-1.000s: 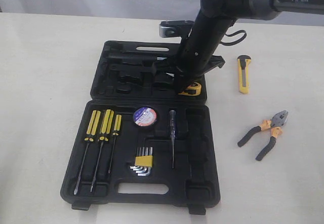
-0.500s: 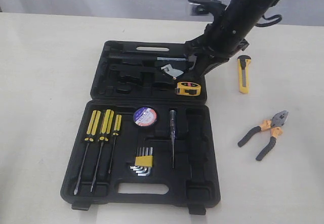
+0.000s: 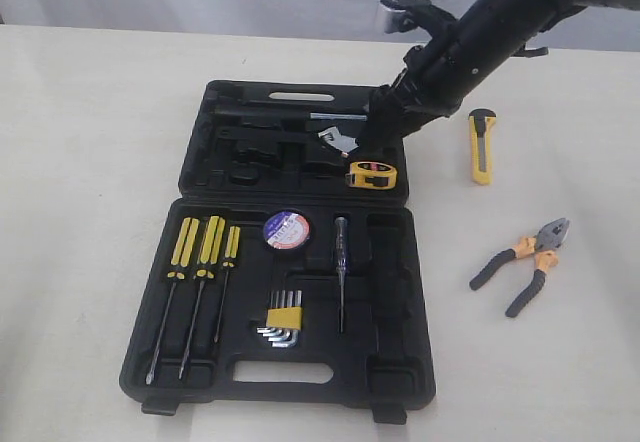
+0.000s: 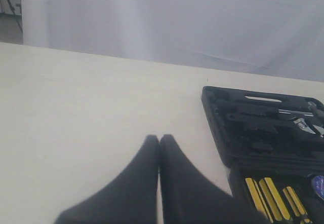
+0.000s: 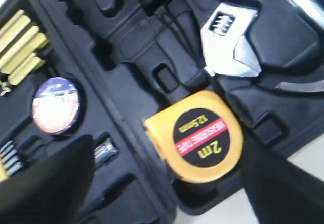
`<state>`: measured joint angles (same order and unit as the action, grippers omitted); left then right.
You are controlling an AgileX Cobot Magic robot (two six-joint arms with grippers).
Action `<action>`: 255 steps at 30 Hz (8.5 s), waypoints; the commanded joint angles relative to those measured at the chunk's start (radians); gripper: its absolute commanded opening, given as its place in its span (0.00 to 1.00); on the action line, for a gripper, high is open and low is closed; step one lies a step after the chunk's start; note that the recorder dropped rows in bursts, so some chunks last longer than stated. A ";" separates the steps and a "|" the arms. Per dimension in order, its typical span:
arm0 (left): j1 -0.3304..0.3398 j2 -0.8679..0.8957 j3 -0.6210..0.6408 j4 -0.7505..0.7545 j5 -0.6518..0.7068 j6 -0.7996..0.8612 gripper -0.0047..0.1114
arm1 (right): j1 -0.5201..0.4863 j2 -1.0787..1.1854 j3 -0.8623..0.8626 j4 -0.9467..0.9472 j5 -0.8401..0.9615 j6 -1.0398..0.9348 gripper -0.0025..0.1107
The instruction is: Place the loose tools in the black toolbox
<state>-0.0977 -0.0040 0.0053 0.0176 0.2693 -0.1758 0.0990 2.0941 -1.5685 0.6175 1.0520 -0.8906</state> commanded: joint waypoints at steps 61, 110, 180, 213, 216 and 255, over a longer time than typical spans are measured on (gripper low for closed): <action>-0.006 0.004 -0.005 0.005 0.001 0.000 0.04 | 0.403 -0.175 -0.059 -0.956 0.099 0.825 0.02; -0.006 0.004 -0.005 0.005 0.001 0.000 0.04 | 0.566 0.139 -0.059 -1.265 0.128 1.346 0.66; -0.006 0.004 -0.005 -0.003 0.001 0.000 0.04 | 0.252 0.144 -0.116 -0.496 0.000 0.823 0.02; -0.006 0.004 -0.005 -0.003 0.001 0.000 0.04 | 0.203 -0.005 -0.095 -0.643 -0.020 0.822 0.02; -0.006 0.004 -0.005 -0.003 0.001 0.000 0.04 | 0.203 -0.005 -0.058 -0.643 -0.042 0.822 0.02; -0.006 0.004 -0.005 -0.003 0.001 0.000 0.04 | 0.203 0.065 0.114 -0.510 -0.440 0.748 0.02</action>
<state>-0.0977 -0.0040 0.0053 0.0176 0.2693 -0.1758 0.3078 2.1154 -1.4528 0.1094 0.6009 -0.1337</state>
